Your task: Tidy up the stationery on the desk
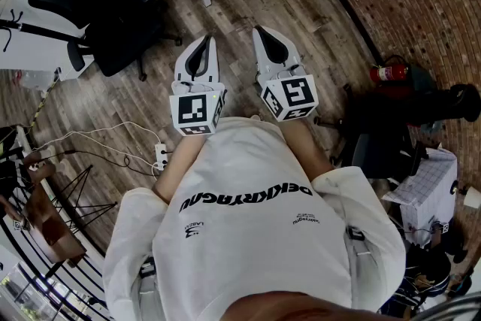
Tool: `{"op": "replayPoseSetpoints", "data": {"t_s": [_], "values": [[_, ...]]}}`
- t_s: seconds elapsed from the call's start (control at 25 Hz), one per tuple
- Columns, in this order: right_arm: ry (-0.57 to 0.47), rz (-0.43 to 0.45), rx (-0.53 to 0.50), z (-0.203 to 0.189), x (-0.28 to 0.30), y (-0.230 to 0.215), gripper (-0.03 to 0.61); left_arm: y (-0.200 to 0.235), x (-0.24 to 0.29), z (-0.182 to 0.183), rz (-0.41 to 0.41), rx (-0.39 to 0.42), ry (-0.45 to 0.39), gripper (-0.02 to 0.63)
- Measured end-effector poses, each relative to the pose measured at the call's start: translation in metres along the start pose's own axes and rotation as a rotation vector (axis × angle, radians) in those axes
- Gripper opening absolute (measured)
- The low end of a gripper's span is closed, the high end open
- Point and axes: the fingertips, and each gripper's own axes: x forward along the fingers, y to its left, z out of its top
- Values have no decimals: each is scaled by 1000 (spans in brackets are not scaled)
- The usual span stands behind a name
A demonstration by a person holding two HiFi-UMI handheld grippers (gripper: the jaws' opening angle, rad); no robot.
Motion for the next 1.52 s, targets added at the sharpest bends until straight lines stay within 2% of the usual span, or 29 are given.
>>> {"op": "replayPoseSetpoints", "data": {"t_s": [0.16, 0.48, 0.72, 0.88, 1.04, 1.24, 1.52], "values": [[18, 28, 45, -5, -13, -14, -2, -23, 4, -2, 4, 15, 1, -2], [17, -7, 20, -11, -40, -61, -2, -64, 12, -23, 37, 33, 12, -2], [34, 2, 8, -23, -21, -70, -2, -57, 30, -35, 55, 45, 18, -2], [44, 19, -7, -33, 18, -78, -2, -37, 65, -44, 47, 47, 18, -2], [48, 4, -12, -36, 78, -96, -2, 4, 114, -46, 49, 26, 20, -2], [56, -11, -21, -30, 178, -116, -2, 71, 198, -40, 24, 24, 37, -2], [71, -69, -1, -4, 323, -148, -2, 159, 316, -9, -49, 43, 60, -3]]}}
